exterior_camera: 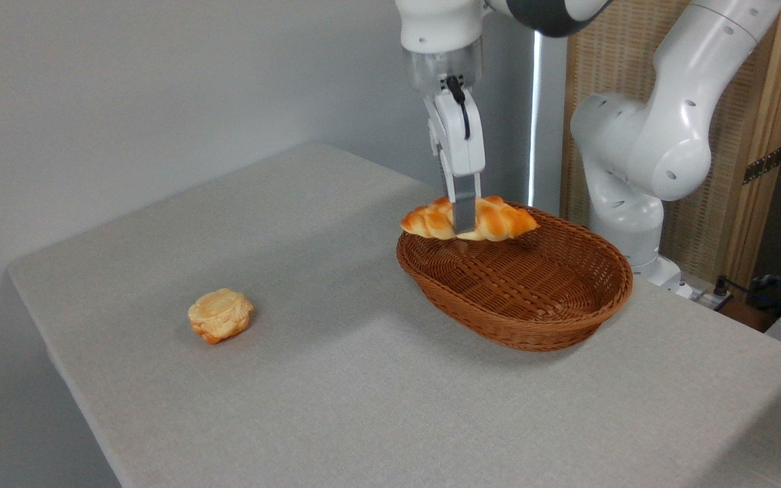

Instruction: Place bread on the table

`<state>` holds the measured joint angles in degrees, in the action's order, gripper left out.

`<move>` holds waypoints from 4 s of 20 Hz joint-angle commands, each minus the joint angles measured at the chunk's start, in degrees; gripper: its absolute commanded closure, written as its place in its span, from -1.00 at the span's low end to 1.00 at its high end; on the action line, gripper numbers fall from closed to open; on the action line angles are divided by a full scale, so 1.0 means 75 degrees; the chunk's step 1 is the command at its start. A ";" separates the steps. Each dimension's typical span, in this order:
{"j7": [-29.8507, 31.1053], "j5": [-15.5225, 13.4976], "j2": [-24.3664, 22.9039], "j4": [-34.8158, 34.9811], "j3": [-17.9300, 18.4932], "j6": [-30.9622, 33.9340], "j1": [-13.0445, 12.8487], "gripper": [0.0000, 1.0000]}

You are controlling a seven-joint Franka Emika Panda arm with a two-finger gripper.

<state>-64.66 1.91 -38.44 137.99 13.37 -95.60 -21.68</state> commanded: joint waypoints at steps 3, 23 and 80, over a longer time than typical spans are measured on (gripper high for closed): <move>0.0591 -0.0067 0.1384 -0.2011 0.0851 0.0020 -0.0798 0.00; 0.3781 -0.0536 0.5934 -0.3656 0.1768 -0.3367 -0.1445 -0.78; 0.3418 -0.0419 0.5195 -0.6410 -0.1654 0.1028 0.1953 -1.00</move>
<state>-37.93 -1.35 0.67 90.38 2.65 -89.58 -9.05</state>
